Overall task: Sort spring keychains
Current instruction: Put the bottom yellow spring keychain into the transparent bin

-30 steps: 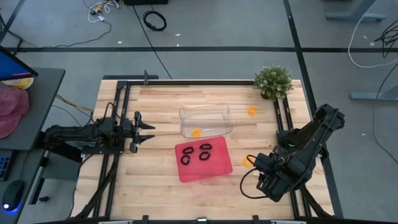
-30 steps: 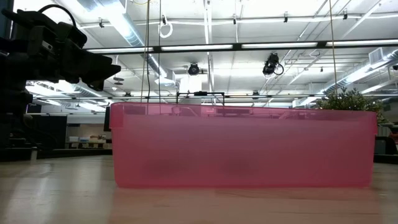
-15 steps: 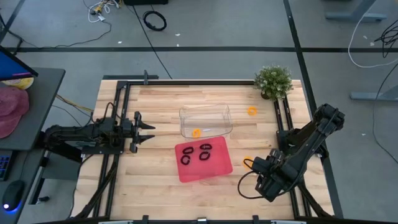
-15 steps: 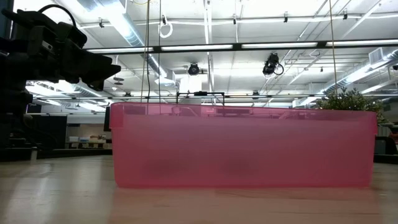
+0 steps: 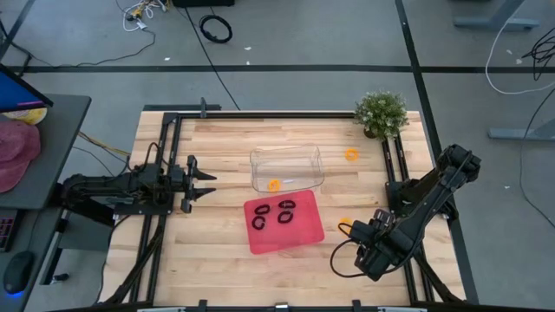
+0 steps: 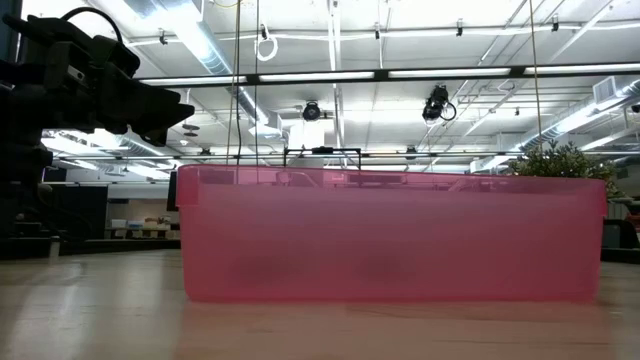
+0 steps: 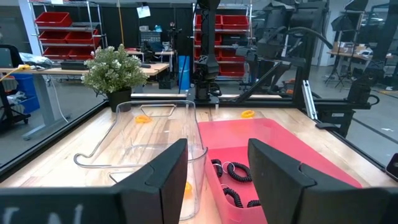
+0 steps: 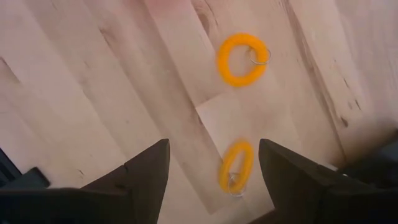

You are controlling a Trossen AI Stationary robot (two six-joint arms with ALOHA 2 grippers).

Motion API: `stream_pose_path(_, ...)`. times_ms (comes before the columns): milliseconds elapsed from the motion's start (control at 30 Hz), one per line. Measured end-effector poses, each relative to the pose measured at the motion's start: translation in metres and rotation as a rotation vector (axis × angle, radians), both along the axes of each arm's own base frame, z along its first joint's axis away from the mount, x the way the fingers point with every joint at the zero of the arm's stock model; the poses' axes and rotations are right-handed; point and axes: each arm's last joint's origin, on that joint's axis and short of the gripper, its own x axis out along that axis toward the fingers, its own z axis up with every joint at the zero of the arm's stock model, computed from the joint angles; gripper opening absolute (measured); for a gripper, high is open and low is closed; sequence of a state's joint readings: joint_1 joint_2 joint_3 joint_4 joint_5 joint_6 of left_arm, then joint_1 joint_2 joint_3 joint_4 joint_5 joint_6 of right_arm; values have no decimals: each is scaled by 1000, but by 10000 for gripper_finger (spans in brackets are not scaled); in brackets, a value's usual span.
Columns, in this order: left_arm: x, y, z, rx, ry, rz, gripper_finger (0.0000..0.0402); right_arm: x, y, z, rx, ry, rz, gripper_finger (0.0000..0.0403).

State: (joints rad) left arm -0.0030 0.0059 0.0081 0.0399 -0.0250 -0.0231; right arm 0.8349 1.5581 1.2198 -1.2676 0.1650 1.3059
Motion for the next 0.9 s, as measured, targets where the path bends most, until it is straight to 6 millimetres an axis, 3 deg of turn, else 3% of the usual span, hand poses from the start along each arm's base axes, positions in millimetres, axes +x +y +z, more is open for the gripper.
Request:
stream_pose_path(400, 0, 0, 0, 0, 0, 0, 172, 0, 5, 0, 25, -26, 15, 249)
stream_pose_path(900, 0, 0, 0, 0, 0, 0, 172, -21, 22, 0, 30, -28, 94, 249)
